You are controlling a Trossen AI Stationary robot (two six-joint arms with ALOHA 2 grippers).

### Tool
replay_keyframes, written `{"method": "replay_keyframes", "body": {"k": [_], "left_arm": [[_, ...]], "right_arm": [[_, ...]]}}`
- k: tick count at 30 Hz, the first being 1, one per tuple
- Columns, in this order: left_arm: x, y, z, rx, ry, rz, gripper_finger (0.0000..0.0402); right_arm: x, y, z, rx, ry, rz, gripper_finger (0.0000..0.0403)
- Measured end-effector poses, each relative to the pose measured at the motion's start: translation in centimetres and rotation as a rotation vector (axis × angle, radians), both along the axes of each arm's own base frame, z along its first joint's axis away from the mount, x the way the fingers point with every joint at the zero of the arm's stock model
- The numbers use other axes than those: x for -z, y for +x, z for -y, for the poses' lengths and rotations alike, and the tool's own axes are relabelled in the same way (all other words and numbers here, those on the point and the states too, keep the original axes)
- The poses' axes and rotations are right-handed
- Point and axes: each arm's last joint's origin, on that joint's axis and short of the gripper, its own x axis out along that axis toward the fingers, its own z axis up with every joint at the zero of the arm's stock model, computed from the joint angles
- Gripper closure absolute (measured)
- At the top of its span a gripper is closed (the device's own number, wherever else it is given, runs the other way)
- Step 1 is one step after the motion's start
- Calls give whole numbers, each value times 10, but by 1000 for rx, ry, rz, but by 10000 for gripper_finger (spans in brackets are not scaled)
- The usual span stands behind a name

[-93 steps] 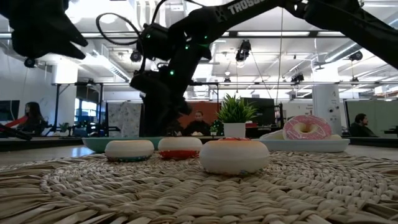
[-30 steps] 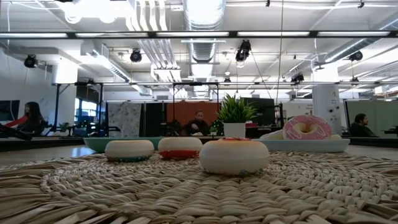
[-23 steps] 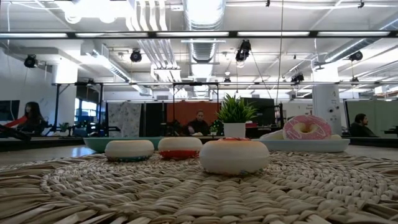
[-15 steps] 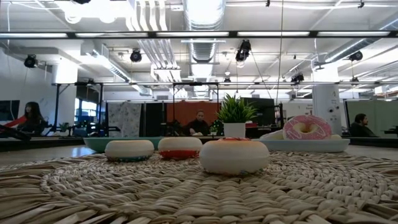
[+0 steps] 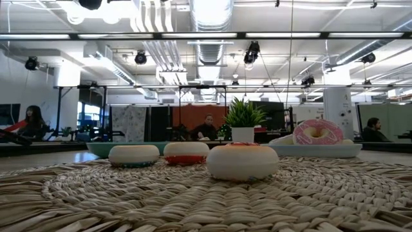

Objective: Pick & Place donuts
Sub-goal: Put the small yellow doughnut on the green plate

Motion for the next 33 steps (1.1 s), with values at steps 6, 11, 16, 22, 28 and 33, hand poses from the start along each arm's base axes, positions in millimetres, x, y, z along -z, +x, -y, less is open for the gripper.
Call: {"method": "replay_keyframes", "body": {"k": [6, 11, 16, 22, 28, 33], "left_arm": [[2, 2, -2, 29, 8, -23, 312], [6, 2, -2, 32, 24, -57, 384], [10, 2, -3, 25, 43, -100, 397], [26, -3, -7, -21, 112, -269, 399], [57, -15, -16, -53, 159, -542, 399], [93, -18, -18, -7, 170, -765, 399]], "right_arm": [[3, 0, 0, -10, 66, 14, 389], [10, -2, 0, -48, 212, -1, 360], [9, -4, 1, -43, 236, 2, 289], [-8, -20, 2, -44, 302, 21, 214], [-27, -46, 13, 56, 327, 15, 183], [-40, -64, 26, 124, 353, 28, 182]]}}
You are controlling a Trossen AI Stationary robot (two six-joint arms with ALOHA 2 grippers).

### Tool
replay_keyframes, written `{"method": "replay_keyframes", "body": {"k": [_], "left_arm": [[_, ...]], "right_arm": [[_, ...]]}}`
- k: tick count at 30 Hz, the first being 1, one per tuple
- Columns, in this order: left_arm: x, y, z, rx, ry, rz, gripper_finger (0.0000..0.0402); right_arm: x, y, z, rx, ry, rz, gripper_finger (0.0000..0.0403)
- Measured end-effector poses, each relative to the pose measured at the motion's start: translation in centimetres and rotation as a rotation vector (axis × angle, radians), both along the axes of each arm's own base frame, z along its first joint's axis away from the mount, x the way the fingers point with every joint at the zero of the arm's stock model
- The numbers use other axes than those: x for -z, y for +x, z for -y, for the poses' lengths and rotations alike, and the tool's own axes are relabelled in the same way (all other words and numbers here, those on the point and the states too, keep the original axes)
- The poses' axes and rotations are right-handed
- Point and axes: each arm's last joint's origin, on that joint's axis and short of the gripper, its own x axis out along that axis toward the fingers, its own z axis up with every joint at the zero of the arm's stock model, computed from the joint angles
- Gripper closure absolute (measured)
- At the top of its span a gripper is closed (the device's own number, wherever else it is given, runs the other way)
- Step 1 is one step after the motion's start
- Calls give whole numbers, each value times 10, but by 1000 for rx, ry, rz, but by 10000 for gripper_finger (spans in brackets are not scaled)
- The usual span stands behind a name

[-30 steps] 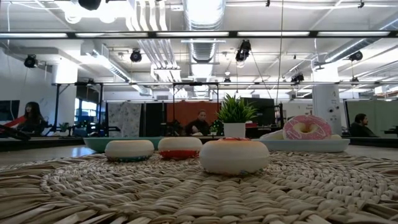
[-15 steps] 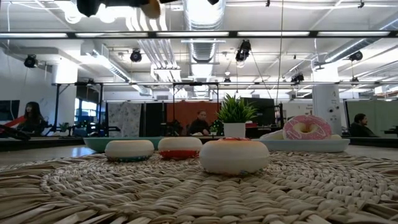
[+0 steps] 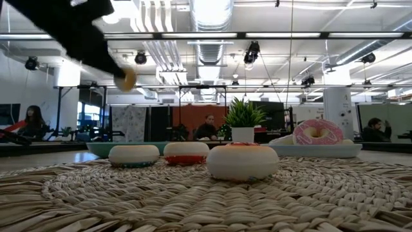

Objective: Pick & Place donuts
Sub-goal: Put the small yellow doughnut on the green plate

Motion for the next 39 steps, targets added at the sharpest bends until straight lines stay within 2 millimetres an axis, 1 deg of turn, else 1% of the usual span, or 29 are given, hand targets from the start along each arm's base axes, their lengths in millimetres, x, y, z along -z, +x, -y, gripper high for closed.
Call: {"method": "replay_keyframes", "body": {"k": [3, 6, 9, 11, 15, 23, 31, 34, 39], "left_arm": [[21, 4, 3, 54, -15, -129, 399], [35, 10, 6, 103, -8, -236, 399], [49, 17, 9, 161, -35, -330, 399], [57, 21, 10, 192, -55, -386, 399], [69, 28, 7, 172, -55, -433, 399], [79, 38, -10, 95, -74, -456, 399], [78, 47, -11, 218, -188, -443, 397], [78, 47, -11, 212, -208, -437, 382], [76, 47, -11, 216, -227, -426, 334]], "right_arm": [[-4, -4, 5, 18, 3, 8, 182], [-6, -5, 7, 20, 5, 11, 182], [-5, -5, 9, 24, 5, 3, 182], [-4, -5, 10, 29, 8, -3, 182], [-1, -6, 9, 36, 22, -13, 182], [4, -7, 10, 45, 26, -46, 182], [6, -8, 11, 49, 24, -59, 182], [6, -8, 13, 53, 23, -65, 182], [7, -8, 16, 64, 23, -67, 182]]}}
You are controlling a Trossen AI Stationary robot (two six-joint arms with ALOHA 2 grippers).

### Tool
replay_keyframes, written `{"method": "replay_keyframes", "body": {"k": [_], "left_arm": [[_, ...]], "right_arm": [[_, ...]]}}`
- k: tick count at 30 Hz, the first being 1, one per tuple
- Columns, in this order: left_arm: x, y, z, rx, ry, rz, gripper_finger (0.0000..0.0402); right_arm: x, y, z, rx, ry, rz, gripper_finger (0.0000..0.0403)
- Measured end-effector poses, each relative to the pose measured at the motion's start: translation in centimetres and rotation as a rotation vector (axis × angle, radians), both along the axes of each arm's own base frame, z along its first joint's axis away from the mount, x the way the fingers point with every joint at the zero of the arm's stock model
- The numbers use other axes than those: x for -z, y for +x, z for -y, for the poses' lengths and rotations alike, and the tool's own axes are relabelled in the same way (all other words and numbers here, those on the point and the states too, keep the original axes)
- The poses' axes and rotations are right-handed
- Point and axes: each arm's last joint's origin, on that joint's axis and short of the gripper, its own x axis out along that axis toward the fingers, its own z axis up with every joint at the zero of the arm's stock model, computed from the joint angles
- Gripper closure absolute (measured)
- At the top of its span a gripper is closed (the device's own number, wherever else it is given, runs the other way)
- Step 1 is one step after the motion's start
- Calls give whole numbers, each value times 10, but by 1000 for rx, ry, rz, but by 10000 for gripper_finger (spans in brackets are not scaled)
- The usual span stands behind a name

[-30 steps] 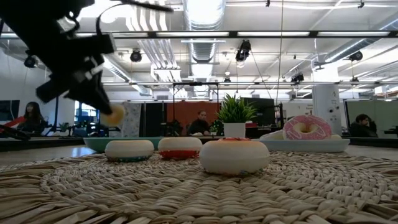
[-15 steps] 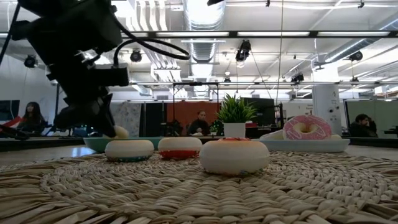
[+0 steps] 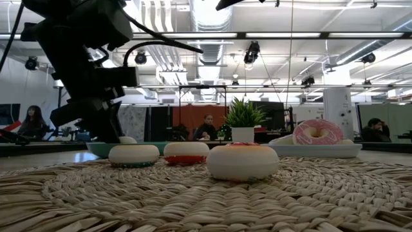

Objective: Pick & Place donuts
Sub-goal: Put the small yellow doughnut on the green plate, then put the small orange doughnut on the green plate

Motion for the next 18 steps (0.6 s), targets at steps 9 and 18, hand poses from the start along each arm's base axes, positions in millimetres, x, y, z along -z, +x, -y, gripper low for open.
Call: {"method": "replay_keyframes", "body": {"k": [9, 18], "left_arm": [[-27, 4, 3, 21, -87, 52, 286], [-65, -21, 11, -25, -192, 155, 285]], "right_arm": [[1, 0, 2, -4, 5, -7, 182], [21, -8, 1, -195, 156, -232, 185]]}}
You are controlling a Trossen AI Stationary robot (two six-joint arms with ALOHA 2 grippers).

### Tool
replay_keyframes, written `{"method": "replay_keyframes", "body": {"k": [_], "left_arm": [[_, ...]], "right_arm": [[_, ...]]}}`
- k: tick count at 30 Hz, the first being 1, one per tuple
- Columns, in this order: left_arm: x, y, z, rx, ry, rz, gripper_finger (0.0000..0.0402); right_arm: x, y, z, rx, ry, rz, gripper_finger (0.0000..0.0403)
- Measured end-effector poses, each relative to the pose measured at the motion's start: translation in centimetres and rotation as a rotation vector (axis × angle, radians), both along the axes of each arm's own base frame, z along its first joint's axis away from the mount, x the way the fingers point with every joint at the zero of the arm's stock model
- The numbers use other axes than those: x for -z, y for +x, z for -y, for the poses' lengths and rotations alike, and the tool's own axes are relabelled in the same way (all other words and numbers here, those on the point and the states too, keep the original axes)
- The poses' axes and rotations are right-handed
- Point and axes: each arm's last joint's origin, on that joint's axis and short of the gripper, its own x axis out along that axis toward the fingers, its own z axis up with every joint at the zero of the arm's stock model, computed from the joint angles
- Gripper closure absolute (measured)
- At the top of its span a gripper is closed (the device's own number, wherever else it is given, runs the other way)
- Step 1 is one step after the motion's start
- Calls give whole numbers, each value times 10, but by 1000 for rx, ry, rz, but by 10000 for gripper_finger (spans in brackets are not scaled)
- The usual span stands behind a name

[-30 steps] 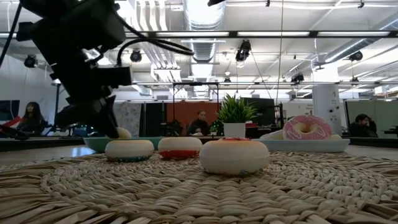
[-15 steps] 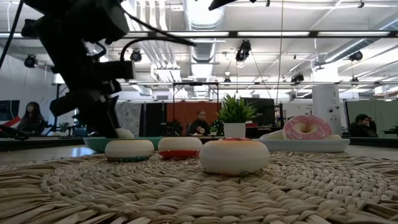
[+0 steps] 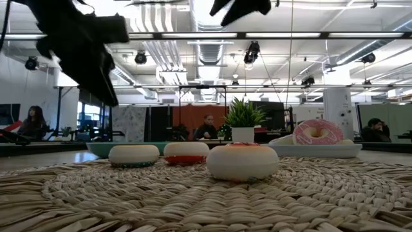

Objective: Pick & Place donuts
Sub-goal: Put the small orange doughnut on the green plate

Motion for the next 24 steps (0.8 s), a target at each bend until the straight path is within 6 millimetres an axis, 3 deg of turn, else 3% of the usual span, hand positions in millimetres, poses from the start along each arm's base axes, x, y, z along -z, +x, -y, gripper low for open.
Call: {"method": "replay_keyframes", "body": {"k": [3, 7, 12, 17, 24], "left_arm": [[-13, -13, 7, -10, -49, 78, 285], [-26, -25, 15, -44, -76, 168, 285], [-31, -33, 22, -86, -103, 229, 285], [-31, -36, 28, -102, -128, 248, 285], [-31, -37, 32, -106, -147, 253, 285]], "right_arm": [[19, -4, -3, -91, 70, -116, 190], [53, -9, -11, -218, 312, -233, 195], [108, -11, -21, -171, 475, -282, 203], [145, -4, -35, -149, 515, -288, 209], [171, 8, -48, -148, 467, -345, 210]]}}
